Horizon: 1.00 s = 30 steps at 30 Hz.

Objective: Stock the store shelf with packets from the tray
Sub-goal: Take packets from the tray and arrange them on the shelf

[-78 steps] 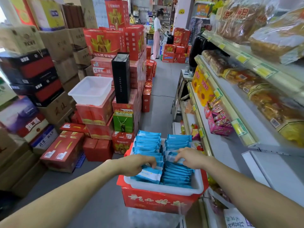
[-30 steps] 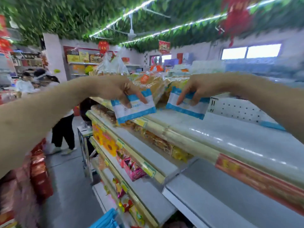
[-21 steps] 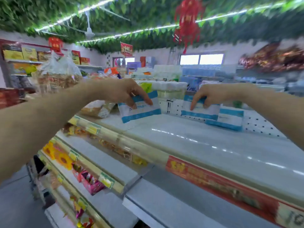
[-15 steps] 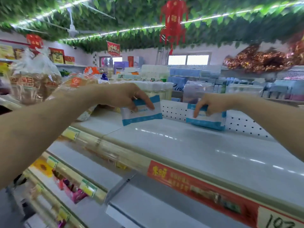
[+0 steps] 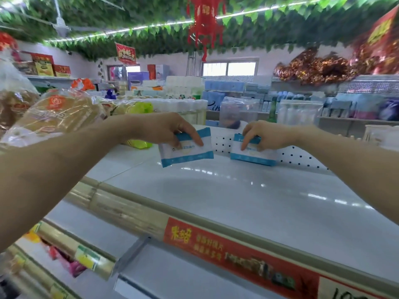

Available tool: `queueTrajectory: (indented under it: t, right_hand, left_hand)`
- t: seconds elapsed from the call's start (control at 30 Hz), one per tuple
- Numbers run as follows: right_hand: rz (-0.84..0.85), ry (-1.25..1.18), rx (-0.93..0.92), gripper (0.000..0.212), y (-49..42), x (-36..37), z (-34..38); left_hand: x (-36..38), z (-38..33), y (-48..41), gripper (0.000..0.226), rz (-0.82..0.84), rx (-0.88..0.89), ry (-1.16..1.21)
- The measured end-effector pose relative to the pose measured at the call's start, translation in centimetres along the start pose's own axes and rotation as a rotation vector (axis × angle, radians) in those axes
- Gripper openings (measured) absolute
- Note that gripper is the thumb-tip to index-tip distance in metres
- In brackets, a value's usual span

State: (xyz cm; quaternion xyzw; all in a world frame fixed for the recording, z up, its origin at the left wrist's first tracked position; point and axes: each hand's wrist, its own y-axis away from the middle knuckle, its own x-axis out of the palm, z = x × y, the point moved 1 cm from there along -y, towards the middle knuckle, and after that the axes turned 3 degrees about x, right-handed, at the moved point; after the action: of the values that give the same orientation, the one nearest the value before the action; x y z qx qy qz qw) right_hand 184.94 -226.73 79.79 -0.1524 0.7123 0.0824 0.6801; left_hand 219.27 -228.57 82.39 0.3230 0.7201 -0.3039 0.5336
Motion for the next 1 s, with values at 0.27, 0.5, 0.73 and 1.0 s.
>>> queueTrajectory:
  t: [0.27, 0.5, 0.73, 1.0]
  right_hand:
    - [-0.041, -0.022, 0.118, 0.045, 3.5, -1.2, -1.2]
    - [0.016, -0.015, 0.271, 0.036, 10.1, -1.4, -2.3]
    - [-0.005, 0.048, 0.331, 0.035, 15.1, -0.7, -4.0]
    - [-0.028, 0.013, 0.355, 0.034, 16.9, -1.1, -4.2]
  left_hand:
    - [1.7, -2.2, -6.6, 0.056, -0.006, 0.116, -0.059]
    - [3.8, -5.5, -13.4, 0.042, -0.007, 0.294, 0.122]
    - [6.7, -6.6, -18.0, 0.043, 0.065, 0.330, 0.053]
    - [8.4, -6.3, -19.5, 0.046, -0.094, 0.379, -0.205]
